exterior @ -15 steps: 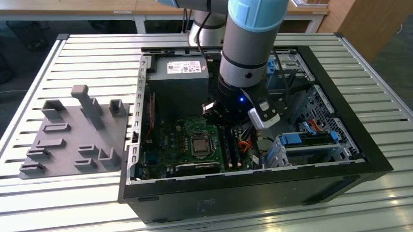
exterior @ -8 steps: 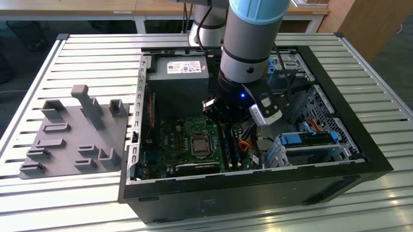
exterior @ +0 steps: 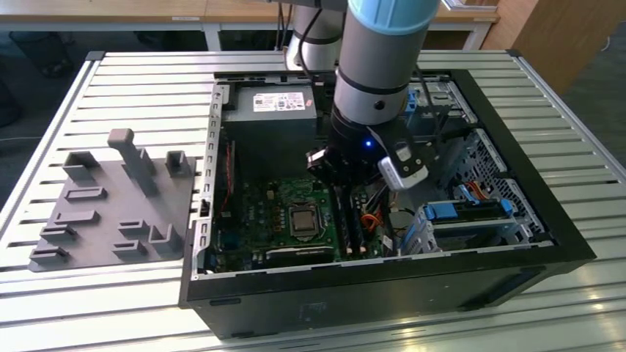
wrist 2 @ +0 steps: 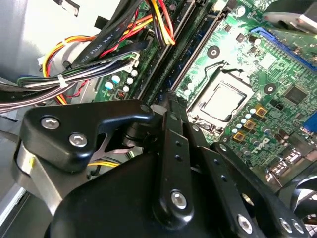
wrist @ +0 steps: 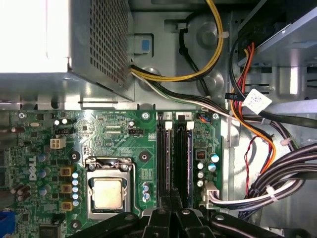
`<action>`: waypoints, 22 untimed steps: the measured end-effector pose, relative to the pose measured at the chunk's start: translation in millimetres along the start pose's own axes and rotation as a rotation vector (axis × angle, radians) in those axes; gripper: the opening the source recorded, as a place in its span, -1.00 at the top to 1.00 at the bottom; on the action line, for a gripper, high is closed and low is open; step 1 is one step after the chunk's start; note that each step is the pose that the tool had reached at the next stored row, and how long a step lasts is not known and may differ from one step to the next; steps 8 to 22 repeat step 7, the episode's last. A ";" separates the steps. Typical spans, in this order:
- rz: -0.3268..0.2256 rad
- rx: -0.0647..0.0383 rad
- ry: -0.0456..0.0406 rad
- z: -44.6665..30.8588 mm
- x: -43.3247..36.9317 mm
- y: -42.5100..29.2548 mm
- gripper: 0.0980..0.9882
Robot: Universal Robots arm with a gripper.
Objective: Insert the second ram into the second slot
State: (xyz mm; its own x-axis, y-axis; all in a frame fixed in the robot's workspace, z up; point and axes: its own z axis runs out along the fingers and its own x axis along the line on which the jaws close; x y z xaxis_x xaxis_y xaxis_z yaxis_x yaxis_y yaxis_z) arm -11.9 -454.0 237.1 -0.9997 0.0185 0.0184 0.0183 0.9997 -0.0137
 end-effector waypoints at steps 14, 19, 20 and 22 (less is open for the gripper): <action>0.000 0.000 -0.0001 -3.5 0.0 0.0 0.98; 0.000 0.000 -0.0001 -3.5 0.0 0.0 0.98; 0.000 0.000 -0.0001 -3.5 0.0 0.0 0.98; 0.000 0.000 -0.0001 -3.5 0.0 0.0 0.98</action>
